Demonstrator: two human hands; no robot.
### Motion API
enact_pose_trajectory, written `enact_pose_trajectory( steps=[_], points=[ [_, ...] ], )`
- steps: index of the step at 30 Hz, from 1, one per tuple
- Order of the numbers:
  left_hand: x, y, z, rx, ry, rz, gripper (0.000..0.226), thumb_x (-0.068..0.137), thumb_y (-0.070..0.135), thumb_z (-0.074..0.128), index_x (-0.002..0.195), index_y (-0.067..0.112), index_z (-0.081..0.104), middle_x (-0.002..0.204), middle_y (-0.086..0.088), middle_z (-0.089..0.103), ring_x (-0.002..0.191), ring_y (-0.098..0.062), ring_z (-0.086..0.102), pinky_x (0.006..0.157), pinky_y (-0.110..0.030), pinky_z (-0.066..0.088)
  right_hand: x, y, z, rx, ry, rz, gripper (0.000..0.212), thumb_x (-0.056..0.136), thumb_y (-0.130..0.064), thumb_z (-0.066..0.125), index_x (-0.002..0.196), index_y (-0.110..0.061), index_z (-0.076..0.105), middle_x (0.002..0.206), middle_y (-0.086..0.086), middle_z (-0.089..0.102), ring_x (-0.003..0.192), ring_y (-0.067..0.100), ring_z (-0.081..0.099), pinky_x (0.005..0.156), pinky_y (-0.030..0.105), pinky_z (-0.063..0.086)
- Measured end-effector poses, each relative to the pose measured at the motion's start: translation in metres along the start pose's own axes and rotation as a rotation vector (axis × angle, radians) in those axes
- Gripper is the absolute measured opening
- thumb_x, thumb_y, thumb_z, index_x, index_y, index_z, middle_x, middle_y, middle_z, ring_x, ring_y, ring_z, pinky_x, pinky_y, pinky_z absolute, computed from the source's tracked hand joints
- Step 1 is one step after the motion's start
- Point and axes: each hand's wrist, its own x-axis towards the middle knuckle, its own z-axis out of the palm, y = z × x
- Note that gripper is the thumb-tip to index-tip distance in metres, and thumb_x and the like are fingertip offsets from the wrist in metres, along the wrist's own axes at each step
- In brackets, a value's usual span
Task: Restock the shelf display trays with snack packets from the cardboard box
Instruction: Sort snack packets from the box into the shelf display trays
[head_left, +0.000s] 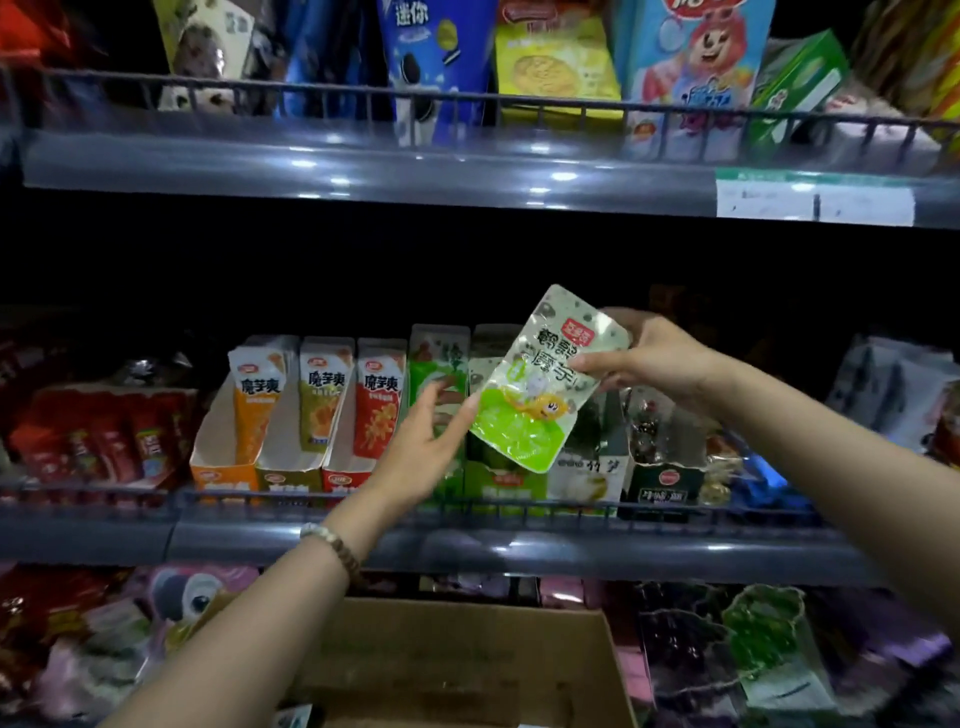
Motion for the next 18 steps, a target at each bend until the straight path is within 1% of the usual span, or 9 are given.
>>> enact_pose_trajectory(
  steps=[2,3,6,8,10,12,14,16,18],
  points=[
    [0.015,-0.012,0.0,0.097,-0.041,-0.073,0.113,0.065,0.091,0.03,0.147,0.014,0.024,0.145,-0.005,0.041,0.131,-0.015,0.041,0.11,-0.039,0.035,0.023,-0.002,0.0,-0.031,0.044,-0.007,0.036,0.075,-0.003,0.074,0.109,-0.006,0.063,0.074,-0.004,0.071,0.06,0.001,0.066,0.053,0.015,0.053],
    [0.021,-0.016,0.002,0.118,-0.076,-0.105,0.111,0.068,0.089,0.027,0.148,0.013,0.023,0.142,-0.006,0.043,0.128,-0.014,0.044,0.108,-0.037,0.036,0.035,-0.002,0.001,-0.065,0.045,-0.001,0.036,0.075,-0.003,0.075,0.11,-0.003,0.063,0.075,-0.003,0.071,0.059,0.001,0.066,0.054,0.016,0.053],
    [0.036,-0.026,0.012,0.104,-0.155,-0.142,0.08,0.084,0.069,0.022,0.151,0.027,0.011,0.152,-0.004,0.031,0.137,-0.021,0.034,0.114,-0.037,0.025,0.067,0.0,0.007,-0.417,0.014,0.009,0.053,0.075,-0.023,0.078,0.122,-0.009,0.058,0.108,0.006,0.067,0.089,0.015,0.064,0.082,0.026,0.052],
    [0.043,-0.033,0.018,0.125,-0.197,-0.138,0.078,0.082,0.069,0.021,0.15,0.035,0.003,0.157,0.002,0.018,0.142,-0.021,0.024,0.118,-0.04,0.018,0.082,0.006,0.017,-0.61,-0.033,-0.012,0.064,0.077,-0.029,0.076,0.134,-0.013,0.05,0.125,0.006,0.059,0.109,0.02,0.057,0.092,0.025,0.044],
    [0.047,-0.042,0.023,0.127,-0.215,-0.107,0.08,0.079,0.069,0.028,0.149,0.04,0.001,0.156,0.003,0.021,0.14,-0.021,0.029,0.117,-0.041,0.023,0.093,0.02,0.031,-0.646,-0.111,-0.042,0.057,0.079,-0.023,0.074,0.131,-0.011,0.052,0.128,0.006,0.058,0.111,0.019,0.056,0.095,0.027,0.044],
    [0.048,-0.05,0.025,0.11,-0.204,-0.096,0.08,0.077,0.067,0.037,0.147,0.045,0.003,0.155,0.005,0.025,0.13,-0.02,0.043,0.112,-0.039,0.032,0.098,0.039,0.044,-0.617,-0.169,-0.062,0.04,0.079,-0.016,0.074,0.116,-0.013,0.06,0.112,0.004,0.066,0.1,0.015,0.061,0.089,0.03,0.049],
    [0.048,-0.056,0.024,0.085,-0.182,-0.093,0.081,0.076,0.064,0.042,0.146,0.046,0.007,0.154,0.007,0.026,0.128,-0.017,0.043,0.109,-0.033,0.033,0.101,0.058,0.052,-0.647,-0.155,-0.111,0.036,0.078,-0.02,0.075,0.111,-0.02,0.06,0.104,-0.003,0.067,0.098,0.016,0.062,0.086,0.032,0.049],
    [0.049,-0.063,0.024,0.059,-0.165,-0.089,0.078,0.077,0.06,0.046,0.145,0.047,0.01,0.153,0.004,0.029,0.132,-0.017,0.041,0.11,-0.033,0.035,0.102,0.074,0.054,-0.787,-0.106,-0.165,0.051,0.077,-0.032,0.075,0.123,-0.021,0.056,0.116,0.0,0.064,0.111,0.022,0.057,0.097,0.033,0.04],
    [0.048,-0.066,0.026,0.057,-0.159,-0.058,0.071,0.084,0.053,0.048,0.143,0.051,0.008,0.154,0.005,0.027,0.135,-0.017,0.037,0.107,-0.028,0.035,0.102,0.085,0.054,-0.904,-0.057,-0.169,0.069,0.075,-0.043,0.074,0.135,-0.024,0.045,0.127,0.003,0.058,0.121,0.026,0.046,0.097,0.03,0.028]
  ],
)
